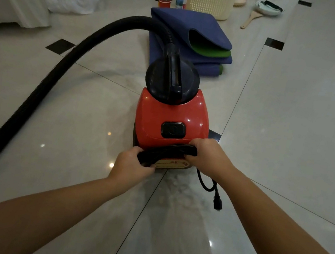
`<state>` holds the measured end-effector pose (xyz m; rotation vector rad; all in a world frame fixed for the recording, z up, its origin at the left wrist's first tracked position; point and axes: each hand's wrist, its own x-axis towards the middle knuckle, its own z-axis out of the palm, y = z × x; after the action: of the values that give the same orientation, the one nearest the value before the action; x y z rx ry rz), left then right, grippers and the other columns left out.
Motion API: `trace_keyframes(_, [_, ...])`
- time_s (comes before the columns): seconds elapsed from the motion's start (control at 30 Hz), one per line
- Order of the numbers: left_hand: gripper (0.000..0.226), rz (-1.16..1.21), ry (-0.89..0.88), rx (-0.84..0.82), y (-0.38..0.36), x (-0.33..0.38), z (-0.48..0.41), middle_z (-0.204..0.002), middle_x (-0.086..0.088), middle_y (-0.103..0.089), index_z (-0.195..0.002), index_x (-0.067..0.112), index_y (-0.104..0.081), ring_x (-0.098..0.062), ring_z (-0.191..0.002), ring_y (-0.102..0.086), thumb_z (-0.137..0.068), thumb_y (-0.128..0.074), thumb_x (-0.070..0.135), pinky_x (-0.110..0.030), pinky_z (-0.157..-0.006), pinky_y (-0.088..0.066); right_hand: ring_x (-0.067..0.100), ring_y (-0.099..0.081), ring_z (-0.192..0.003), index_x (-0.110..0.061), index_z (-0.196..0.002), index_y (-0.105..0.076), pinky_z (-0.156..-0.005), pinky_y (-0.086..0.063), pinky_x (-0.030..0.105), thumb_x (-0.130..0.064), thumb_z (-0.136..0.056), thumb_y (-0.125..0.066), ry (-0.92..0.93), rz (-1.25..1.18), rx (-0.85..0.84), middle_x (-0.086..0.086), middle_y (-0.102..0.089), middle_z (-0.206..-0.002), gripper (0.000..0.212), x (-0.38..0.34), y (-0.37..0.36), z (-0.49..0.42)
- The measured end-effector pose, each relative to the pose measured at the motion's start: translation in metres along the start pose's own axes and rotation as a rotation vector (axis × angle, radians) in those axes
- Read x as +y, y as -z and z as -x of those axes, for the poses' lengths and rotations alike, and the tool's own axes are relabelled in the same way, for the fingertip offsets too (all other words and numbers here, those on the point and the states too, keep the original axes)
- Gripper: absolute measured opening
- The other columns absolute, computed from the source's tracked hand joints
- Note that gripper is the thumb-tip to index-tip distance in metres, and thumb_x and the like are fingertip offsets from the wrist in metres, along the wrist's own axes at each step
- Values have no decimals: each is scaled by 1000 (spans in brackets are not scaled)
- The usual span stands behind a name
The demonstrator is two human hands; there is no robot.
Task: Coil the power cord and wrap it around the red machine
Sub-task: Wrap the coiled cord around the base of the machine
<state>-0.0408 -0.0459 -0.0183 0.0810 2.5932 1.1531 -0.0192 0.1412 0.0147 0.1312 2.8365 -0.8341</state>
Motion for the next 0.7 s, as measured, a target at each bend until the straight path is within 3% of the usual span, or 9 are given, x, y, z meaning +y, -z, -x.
trace_keyframes(0.07, [32, -3, 13, 22, 4, 0, -4, -83, 1, -60, -104, 7, -64, -13, -78, -58, -73, -72, 15, -11, -54, -38, 22, -60, -72, -3, -94, -65, -56, -44, 23, -11, -84, -57, -5, -7, 18, 15, -70, -89, 15, -1, 0, 0])
trace_keyframes(0.17, [17, 22, 29, 49, 9, 0, -10, -72, 6, -56, -87, 11, -62, -12, -73, -55, -75, -73, 16, -13, -54, -38, 26, -64, -78, -3, -95, -64, -66, -52, 33, -13, -84, -57, -6, -3, 13, 14, -69, -90, 16, -3, 0, -1])
trace_keyframes(0.33, [25, 11, 116, -24, 13, 4, -23, -64, 1, -57, -62, 17, -55, -16, -66, -56, -72, -78, 20, -22, -54, -43, 22, -60, -72, -5, -94, -64, -64, -49, 29, -15, -84, -59, -3, 57, 20, 13, -68, -88, 16, -2, 1, -3])
trace_keyframes(0.43, [21, -1, 170, -110, 15, 6, -30, -73, -14, -68, -66, 10, -61, -27, -71, -64, -70, -80, 20, -37, -70, -54, 24, -63, -73, -6, -94, -65, -65, -52, 31, -17, -84, -57, 27, 130, 28, 12, -69, -86, 16, 0, 1, -3])
trace_keyframes(0.53, [28, 27, 217, -167, 17, 3, -36, -91, -24, -73, -82, -1, -69, -35, -86, -70, -67, -82, 19, -44, -82, -57, 23, -64, -74, -8, -96, -66, -66, -54, 31, -16, -84, -57, 45, 142, 23, 11, -70, -86, 17, 0, -2, -4])
trace_keyframes(0.63, [29, 39, 241, -211, 17, 0, -39, -93, -25, -73, -84, -3, -71, -34, -87, -70, -67, -82, 18, -44, -84, -56, 21, -61, -71, -7, -96, -66, -65, -51, 28, -13, -84, -58, 47, 100, 18, 11, -69, -86, 16, 1, -3, -4])
trace_keyframes(0.7, [24, 25, 244, -236, 18, -2, -41, -86, -22, -72, -77, 1, -70, -29, -76, -66, -68, -81, 19, -37, -74, -56, 19, -59, -70, -7, -96, -67, -66, -51, 28, -13, -83, -59, 41, 67, 12, 12, -69, -86, 16, 1, -3, -6])
